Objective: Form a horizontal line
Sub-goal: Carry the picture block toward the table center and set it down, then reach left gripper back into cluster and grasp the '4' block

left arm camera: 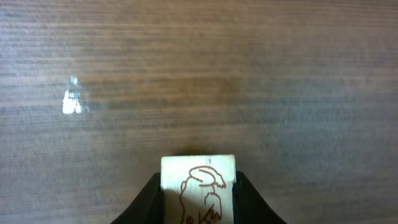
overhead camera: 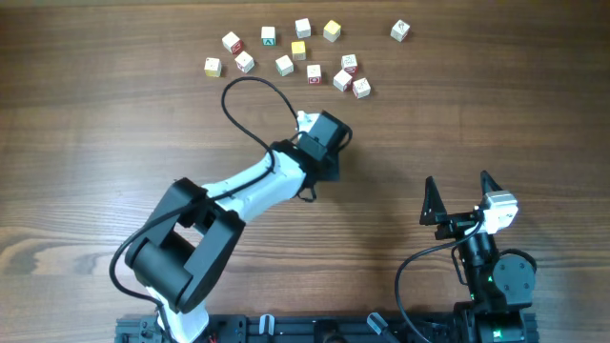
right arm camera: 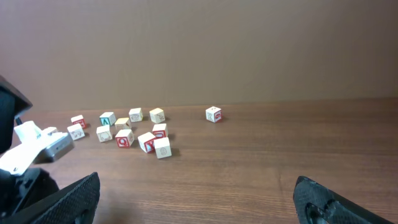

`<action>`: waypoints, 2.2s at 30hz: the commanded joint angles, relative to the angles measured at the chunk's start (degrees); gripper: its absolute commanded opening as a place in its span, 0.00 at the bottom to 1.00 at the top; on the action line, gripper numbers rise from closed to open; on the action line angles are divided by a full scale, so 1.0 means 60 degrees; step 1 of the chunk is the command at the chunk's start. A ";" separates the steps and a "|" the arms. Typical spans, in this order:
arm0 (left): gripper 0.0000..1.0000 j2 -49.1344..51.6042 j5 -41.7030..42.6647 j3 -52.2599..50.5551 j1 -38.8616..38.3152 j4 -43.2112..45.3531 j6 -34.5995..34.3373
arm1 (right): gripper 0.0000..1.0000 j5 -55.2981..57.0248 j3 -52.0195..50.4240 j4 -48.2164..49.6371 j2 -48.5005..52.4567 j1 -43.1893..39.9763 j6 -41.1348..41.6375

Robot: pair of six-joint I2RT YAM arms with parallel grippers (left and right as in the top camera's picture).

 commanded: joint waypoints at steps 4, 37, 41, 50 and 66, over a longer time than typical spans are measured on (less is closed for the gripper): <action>0.27 0.0026 -0.1792 -0.0368 -0.0087 -0.0277 -0.0087 | 1.00 0.0124 0.0000 0.0029 -0.0040 -0.0036 -0.0138; 0.98 0.0153 -0.1107 0.0040 0.0831 0.1876 0.1701 | 1.00 0.0124 0.0000 0.0029 -0.0040 -0.0036 -0.0135; 1.00 -0.0495 -0.1104 0.0710 0.1053 0.2102 0.2182 | 1.00 0.0124 0.0000 0.0029 -0.0040 -0.0036 -0.0138; 1.00 -0.0372 0.1322 0.4932 0.2532 0.2149 0.3450 | 1.00 0.0124 0.0000 0.0029 -0.0040 -0.0036 -0.0135; 1.00 0.3468 0.2681 0.6502 0.3020 0.1064 0.3311 | 1.00 0.0124 0.0000 0.0029 -0.0040 -0.0036 -0.0135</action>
